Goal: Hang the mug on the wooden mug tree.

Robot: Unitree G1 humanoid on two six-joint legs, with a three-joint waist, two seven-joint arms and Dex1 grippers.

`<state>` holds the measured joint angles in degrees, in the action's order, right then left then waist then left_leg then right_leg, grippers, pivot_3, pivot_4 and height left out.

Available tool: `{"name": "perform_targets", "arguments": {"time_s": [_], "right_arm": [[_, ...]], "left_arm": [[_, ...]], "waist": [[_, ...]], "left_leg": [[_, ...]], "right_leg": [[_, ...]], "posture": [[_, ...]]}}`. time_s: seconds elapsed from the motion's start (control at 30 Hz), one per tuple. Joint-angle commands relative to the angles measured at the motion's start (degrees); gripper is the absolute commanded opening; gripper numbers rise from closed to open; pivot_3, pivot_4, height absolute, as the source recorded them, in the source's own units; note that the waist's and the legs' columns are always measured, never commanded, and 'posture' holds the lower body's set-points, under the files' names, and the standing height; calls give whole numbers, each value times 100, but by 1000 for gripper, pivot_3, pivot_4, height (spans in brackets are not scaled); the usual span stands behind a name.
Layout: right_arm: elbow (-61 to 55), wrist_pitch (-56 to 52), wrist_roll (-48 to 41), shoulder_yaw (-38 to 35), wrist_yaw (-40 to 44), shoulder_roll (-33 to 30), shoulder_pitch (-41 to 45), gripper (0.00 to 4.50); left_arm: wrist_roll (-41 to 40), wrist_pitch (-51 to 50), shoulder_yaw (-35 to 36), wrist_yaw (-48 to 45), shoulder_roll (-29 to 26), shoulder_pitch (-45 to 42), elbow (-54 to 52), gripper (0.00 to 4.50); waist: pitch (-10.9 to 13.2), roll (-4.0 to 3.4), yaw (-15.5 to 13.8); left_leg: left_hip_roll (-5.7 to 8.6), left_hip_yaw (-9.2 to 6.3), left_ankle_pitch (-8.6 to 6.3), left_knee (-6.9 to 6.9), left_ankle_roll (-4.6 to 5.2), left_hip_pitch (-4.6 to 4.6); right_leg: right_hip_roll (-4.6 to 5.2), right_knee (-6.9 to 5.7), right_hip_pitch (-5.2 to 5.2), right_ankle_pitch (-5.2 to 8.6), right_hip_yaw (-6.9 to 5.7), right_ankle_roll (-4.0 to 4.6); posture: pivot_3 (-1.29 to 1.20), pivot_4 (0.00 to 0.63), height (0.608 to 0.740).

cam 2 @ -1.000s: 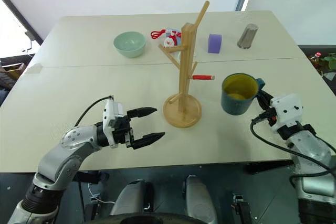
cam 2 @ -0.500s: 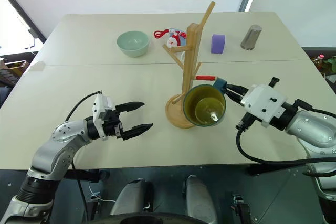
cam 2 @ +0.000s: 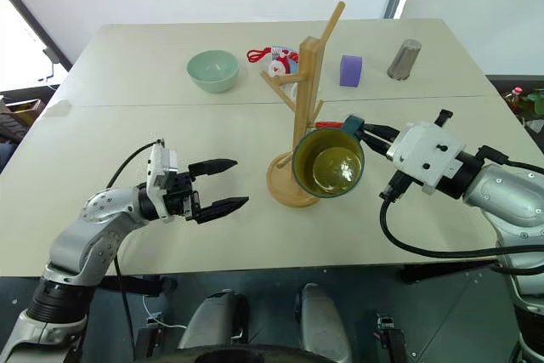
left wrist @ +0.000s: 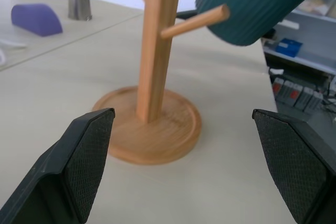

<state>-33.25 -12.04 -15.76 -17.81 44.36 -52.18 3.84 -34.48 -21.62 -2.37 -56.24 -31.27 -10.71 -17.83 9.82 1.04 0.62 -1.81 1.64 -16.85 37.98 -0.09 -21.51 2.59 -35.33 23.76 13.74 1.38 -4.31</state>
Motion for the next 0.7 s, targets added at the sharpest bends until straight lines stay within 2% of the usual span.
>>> {"name": "perform_targets", "arguments": {"time_s": [0.03,0.53,0.63,0.7], "right_arm": [[-59,5,51,38,43,-97,206,78],[388,-192,266,487,281,-159,812,78],[397,-258,248,511,284,-139,934,954],[384,-199,350,514,251,-142,975,2016]], "left_arm": [[-248,-134,154,-63,-91,-158,-367,4500],[-455,-370,261,61,-171,-382,-750,4500],[-440,-359,253,82,-158,-380,-762,4500],[-432,-349,253,97,-152,-368,-772,4500]], "waist": [[0,0,0],[0,0,4],[0,0,3],[0,0,3]], "left_leg": [[0,0,0,0,0,0],[2,1,0,0,0,1],[2,1,0,0,0,1],[2,0,0,0,0,1]], "right_leg": [[0,0,0,0,0,0],[-2,-1,-1,0,0,-1],[-2,-1,-1,0,0,-1],[-2,-1,-1,0,0,-1]], "posture": [[0,150,740],[0,150,740],[0,150,740],[0,150,740]]}}
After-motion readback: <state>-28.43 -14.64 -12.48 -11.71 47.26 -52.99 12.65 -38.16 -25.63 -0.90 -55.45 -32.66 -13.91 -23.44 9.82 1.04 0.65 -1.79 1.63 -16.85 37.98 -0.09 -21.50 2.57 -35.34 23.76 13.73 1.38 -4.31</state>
